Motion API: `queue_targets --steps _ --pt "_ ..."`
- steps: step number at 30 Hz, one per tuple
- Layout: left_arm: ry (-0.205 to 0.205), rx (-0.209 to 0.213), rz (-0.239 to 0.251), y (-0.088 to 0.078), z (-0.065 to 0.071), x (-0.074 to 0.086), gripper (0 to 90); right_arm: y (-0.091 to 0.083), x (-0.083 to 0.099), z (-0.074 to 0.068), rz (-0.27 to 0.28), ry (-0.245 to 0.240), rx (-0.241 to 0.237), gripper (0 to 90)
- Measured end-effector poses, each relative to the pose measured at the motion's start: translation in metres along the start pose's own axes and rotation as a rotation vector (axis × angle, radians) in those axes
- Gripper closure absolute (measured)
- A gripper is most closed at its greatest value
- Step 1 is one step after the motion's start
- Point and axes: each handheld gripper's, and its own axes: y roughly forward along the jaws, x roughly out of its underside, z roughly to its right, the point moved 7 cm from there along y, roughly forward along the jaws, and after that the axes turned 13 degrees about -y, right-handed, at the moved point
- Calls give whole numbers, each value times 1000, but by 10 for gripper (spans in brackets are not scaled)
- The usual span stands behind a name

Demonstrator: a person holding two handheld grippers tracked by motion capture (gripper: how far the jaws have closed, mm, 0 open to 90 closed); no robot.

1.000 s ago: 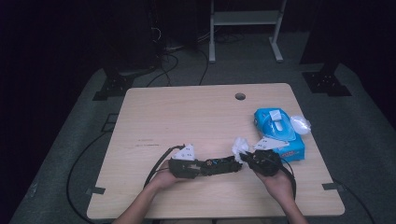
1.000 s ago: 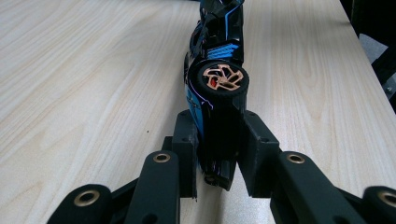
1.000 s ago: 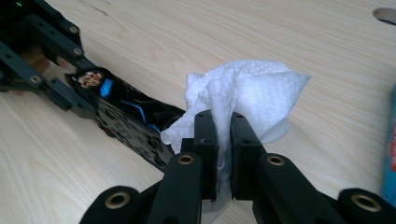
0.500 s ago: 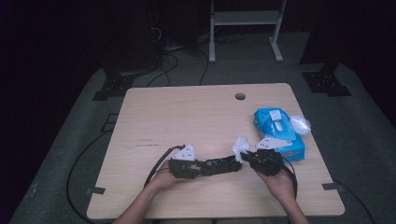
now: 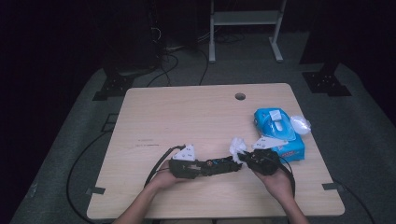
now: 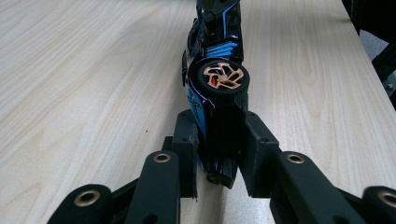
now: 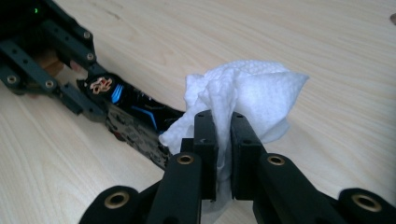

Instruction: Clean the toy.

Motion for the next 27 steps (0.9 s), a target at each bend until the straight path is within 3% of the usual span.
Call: queue_targets --steps 3,8,11,17,24,27 --pt "-1 0 3 0 0 0 706 1 -2 0 1 17 0 830" --pt "-3 1 4 1 1 0 706 13 -15 -22 17 -22 -54 829" --pt "1 -3 -2 0 1 0 706 21 -22 -33 8 -70 -74 829" --pt "1 -1 1 0 1 0 706 22 -22 -30 -4 -50 -58 830" --pt "6 -3 -5 1 2 -1 705 43 -41 -63 29 -72 -152 829" --pt "6 -3 -6 0 1 0 706 47 -44 -67 21 -106 -149 830"
